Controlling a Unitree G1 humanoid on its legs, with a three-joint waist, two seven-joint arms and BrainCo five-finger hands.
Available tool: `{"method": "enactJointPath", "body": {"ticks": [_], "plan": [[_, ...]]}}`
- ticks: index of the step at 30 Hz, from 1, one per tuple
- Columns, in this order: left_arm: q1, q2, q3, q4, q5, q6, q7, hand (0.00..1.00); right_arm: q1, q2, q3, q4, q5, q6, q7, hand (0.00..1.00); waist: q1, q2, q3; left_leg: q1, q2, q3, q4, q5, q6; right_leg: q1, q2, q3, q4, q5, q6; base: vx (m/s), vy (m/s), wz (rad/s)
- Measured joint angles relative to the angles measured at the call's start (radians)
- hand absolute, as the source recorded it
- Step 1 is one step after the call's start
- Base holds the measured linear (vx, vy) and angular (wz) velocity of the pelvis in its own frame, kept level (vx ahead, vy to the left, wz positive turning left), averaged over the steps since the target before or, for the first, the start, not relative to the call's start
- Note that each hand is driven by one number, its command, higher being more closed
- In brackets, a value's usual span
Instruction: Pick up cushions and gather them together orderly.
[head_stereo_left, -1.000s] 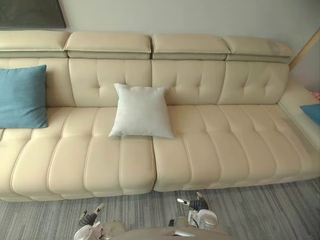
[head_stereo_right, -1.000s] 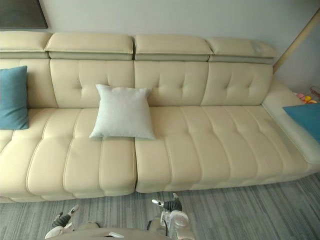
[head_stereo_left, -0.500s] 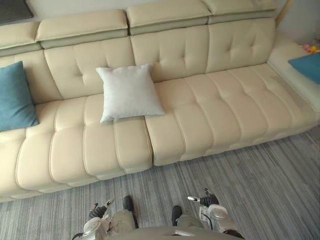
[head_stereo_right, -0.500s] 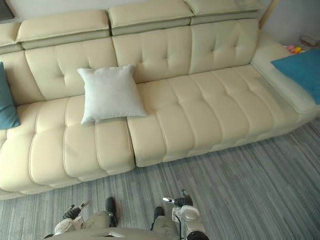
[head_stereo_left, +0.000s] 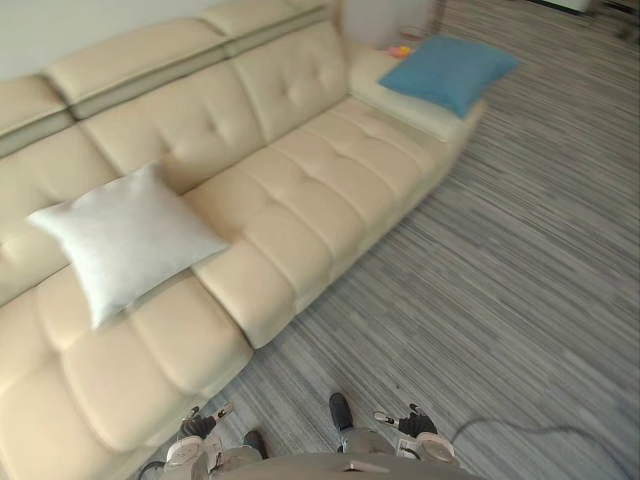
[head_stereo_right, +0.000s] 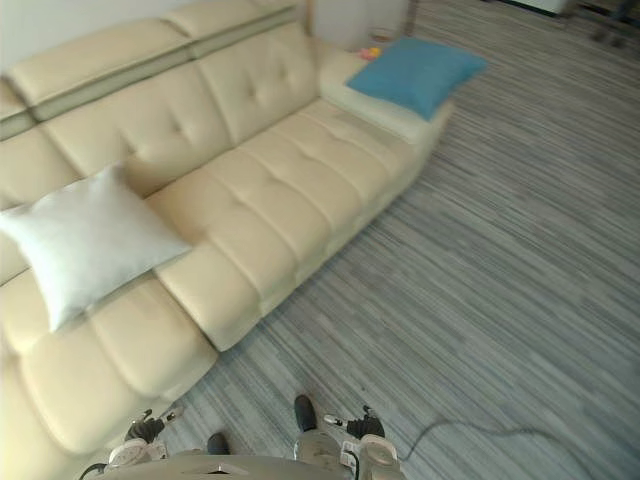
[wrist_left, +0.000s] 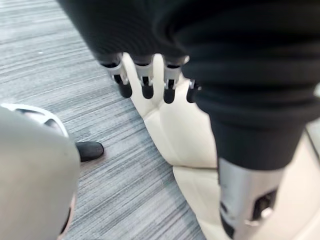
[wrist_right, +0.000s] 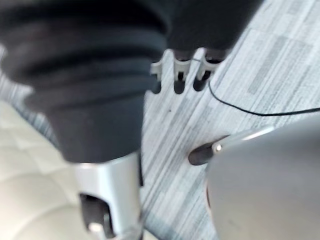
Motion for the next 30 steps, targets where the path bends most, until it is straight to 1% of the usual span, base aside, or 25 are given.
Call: {"method": "enactJointPath", "body": {"ticks": [1,2,3,4,5,6,7,9,10,12,13,14,15,16,18,20,22,23,24,25,26,27,28,29,30], "plan": [[0.001,0.001,-0.006,0.001,0.001,0.001,0.0,0.0,-0.007,0.0,0.001,0.009,0.0,0.001,0.0,0.0,0.0,0.003,0.001,0.004,0.016,0.03,0.012,0.001,0.005,-0.01,-0.01,-0.066,0.01,0.001,-0.017,0.17,-0.021,-1.79],[0.004,0.019,-0.021,0.002,0.017,0.002,-0.002,0.0,-0.016,0.001,0.003,0.021,-0.001,0.002,0.001,0.0,-0.001,-0.002,0.003,0.024,0.038,0.094,0.045,-0.014,0.013,-0.024,-0.044,-0.277,0.037,0.001,-0.054,0.15,-0.03,-1.69],[0.012,0.034,-0.036,0.003,0.028,0.004,-0.007,0.0,-0.01,0.0,-0.005,0.023,-0.001,0.0,0.0,0.0,-0.006,-0.003,0.003,0.05,0.051,0.113,0.066,-0.028,0.003,-0.02,-0.069,-0.413,0.056,0.05,-0.08,0.2,-0.046,-1.64],[0.011,0.038,-0.038,0.003,0.036,0.004,-0.008,0.0,-0.008,-0.001,-0.006,0.024,0.0,-0.002,0.0,0.0,-0.008,-0.003,0.002,0.062,0.056,0.115,0.072,-0.033,-0.006,-0.017,-0.072,-0.456,0.065,0.087,-0.074,0.19,-0.097,-1.29],[0.005,0.04,-0.039,0.003,0.037,0.004,-0.008,0.0,-0.013,-0.009,-0.007,0.034,-0.001,-0.002,0.001,0.0,-0.007,0.005,0.002,0.069,0.07,0.117,0.083,-0.039,-0.013,-0.016,-0.057,-0.508,0.071,0.091,-0.052,0.21,-0.187,-1.14],[-0.007,0.038,-0.055,0.002,0.037,0.004,-0.008,0.0,-0.016,-0.023,-0.009,0.039,0.0,-0.003,0.001,0.0,-0.008,0.009,-0.001,0.081,0.079,0.115,0.085,-0.042,-0.016,-0.018,-0.043,-0.515,0.067,0.079,-0.04,0.25,-0.171,-1.25],[-0.023,0.023,-0.076,0.001,0.038,0.003,-0.013,0.0,-0.027,-0.041,-0.017,0.04,-0.001,-0.002,0.001,0.0,-0.013,0.048,0.016,0.103,0.088,0.111,0.076,-0.053,-0.028,-0.017,-0.02,-0.482,0.063,0.07,-0.026,0.15,-0.094,-0.88],[-0.045,-0.007,-0.09,0.006,0.038,0.003,-0.021,0.0,-0.029,-0.076,-0.051,0.04,0.002,-0.001,0.0,0.0,-0.018,0.085,0.025,0.12,0.097,0.106,0.078,-0.05,-0.033,-0.017,0.004,-0.461,0.075,0.039,-0.013,0.09,0.018,-0.52],[-0.047,-0.012,-0.094,0.008,0.038,0.003,-0.022,0.0,-0.027,-0.084,-0.056,0.044,0.003,0.002,0.0,0.0,-0.019,0.088,0.027,0.118,0.106,0.1,0.12,-0.05,-0.035,-0.019,0.003,-0.454,0.099,0.016,-0.011,0.1,0.003,-0.4],[-0.036,-0.015,-0.09,0.007,0.038,0.005,-0.022,0.0,-0.011,-0.085,-0.057,0.041,0.004,0.002,0.0,0.0,-0.018,0.08,0.033,0.071,0.171,0.076,0.37,-0.049,-0.034,0.003,0.004,-0.412,0.151,-0.046,-0.005,0.15,-0.048,-0.47],[-0.018,-0.023,-0.079,-0.003,0.038,0.005,-0.022,0.0,-0.007,-0.081,-0.056,0.039,0.003,0.002,0.0,0.0,-0.01,0.085,0.036,0.008,0.227,0.02,0.577,-0.016,-0.001,0.017,0.015,-0.378,0.173,-0.073,-0.009,0.17,-0.003,-0.75],[-0.006,-0.031,-0.071,-0.007,0.036,0.005,-0.023,0.0,-0.008,-0.084,-0.052,0.039,0.003,0.002,0.0,0.0,0.004,0.079,0.042,-0.041,0.236,-0.042,0.678,-0.058,-0.001,0.021,0.021,-0.345,0.182,-0.085,-0.015,0.13,0.046,-0.97],[-0.006,-0.031,-0.063,-0.021,0.035,0.004,-0.021,0.0,-0.021,-0.086,-0.053,0.04,0.004,0.003,-0.002,0.0,0.016,0.084,0.043,-0.095,0.209,-0.109,0.733,-0.123,-0.01,0.026,0.026,-0.302,0.18,-0.089,-0.02,0.12,0.093,-1.12],[-0.006,-0.032,-0.064,-0.035,0.034,0.004,-0.02,0.0,-0.031,-0.085,-0.053,0.044,0.003,0.005,-0.001,0.0,0.027,0.084,0.048,-0.153,0.161,-0.15,0.724,-0.175,0.005,0.045,0.027,-0.257,0.159,-0.088,-0.022,0.13,0.087,-1.02],[-0.004,-0.033,-0.071,-0.046,0.033,-0.005,-0.018,0.0,-0.042,-0.081,-0.052,0.048,0.003,0.015,-0.002,0.0,0.047,0.084,0.049,-0.211,0.111,-0.168,0.626,-0.191,0.021,0.072,0.026,-0.2,0.128,-0.088,-0.022,0.15,0.108,-0.92],[-0.003,-0.04,-0.069,-0.074,0.026,-0.012,-0.015,0.0,-0.044,-0.064,-0.052,0.035,0.003,0.019,-0.004,0.0,0.064,0.085,0.049,-0.266,0.065,-0.208,0.396,-0.172,0.016,0.093,0.025,-0.15,0.094,-0.09,-0.02,0.13,0.161,-1.1],[-0.005,-0.048,-0.063,-0.08,0.027,-0.012,-0.014,0.0,-0.038,-0.063,-0.051,0.028,0.003,0.019,-0.005,0.0,0.073,0.093,0.052,-0.283,0.05,-0.258,0.239,-0.145,-0.004,0.108,0.032,-0.132,0.058,-0.089,-0.018,0.17,0.229,-1.17],[-0.006,-0.066,-0.06,-0.074,0.027,-0.012,-0.01,0.0,-0.042,-0.059,-0.046,0.014,0.006,0.02,-0.005,0.0,0.098,0.123,0.041,-0.287,0.063,-0.286,0.221,-0.076,0.003,0.13,0.067,-0.108,0.044,-0.1,0.001,0.25,0.225,-1.23],[-0.008,-0.064,-0.063,-0.07,0.028,-0.012,-0.007,0.0,-0.041,-0.055,-0.042,0.011,0.011,0.019,-0.006,0.0,0.099,0.122,0.043,-0.292,0.066,-0.286,0.234,-0.074,0.003,0.116,0.067,-0.111,0.098,-0.119,0.018,0.36,0.265,-0.86],[-0.014,-0.031,-0.065,-0.076,0.028,-0.014,-0.006,0.0,-0.019,-0.028,-0.04,0.012,0.023,0.019,-0.006,0.0,0.091,0.073,0.047,-0.293,0.018,-0.289,0.264,-0.079,0.012,0.15,0.024,-0.091,0.156,-0.196,0.043,0.38,0.202,-0.1],[-0.022,-0.025,-0.07,-0.071,0.032,-0.01,-0.003,0.0,-0.016,-0.027,-0.043,0.021,0.023,0.022,-0.005,0.0,0.085,0.058,0.044,-0.29,-0.009,-0.32,0.296,-0.097,0.045,0.172,0.005,-0.091,0.13,-0.225,0.068,0.35,0.204,-0.01],[-0.018,-0.027,-0.065,-0.072,0.03,-0.01,-0.003,0.0,-0.01,-0.025,-0.044,0.02,0.023,0.021,-0.005,0.0,0.084,0.048,0.035,-0.289,-0.027,-0.323,0.295,-0.103,0.06,0.168,-0.003,-0.075,0.138,-0.236,0.074,0.36,0.235,-0.2],[-0.012,-0.028,-0.056,-0.071,0.032,-0.011,-0.002,0.0,-0.005,-0.022,-0.044,0.018,0.022,0.021,-0.004,0.0,0.095,0.035,0.02,-0.278,-0.052,-0.311,0.293,-0.106,0.095,0.147,-0.028,-0.054,0.195,-0.267,0.099,0.28,0.223,-0.39],[-0.012,-0.028,-0.052,-0.069,0.032,-0.011,0.0,0.0,0.008,-0.017,-0.044,0.016,0.022,0.02,-0.004,0.0,0.099,0.024,0.015,-0.263,-0.069,-0.291,0.29,-0.122,0.103,0.128,-0.042,-0.041,0.255,-0.294,0.129,0.38,0.217,-0.61],[-0.013,-0.025,-0.053,-0.06,0.034,-0.01,0.002,0.0,0.008,-0.007,-0.046,0.013,0.02,0.02,0.001,0.0,0.104,0.015,0.012,-0.225,-0.087,-0.251,0.291,-0.153,0.125,0.048,-0.059,-0.013,0.467,-0.339,0.192,0.39,0.176,-0.5]]}}
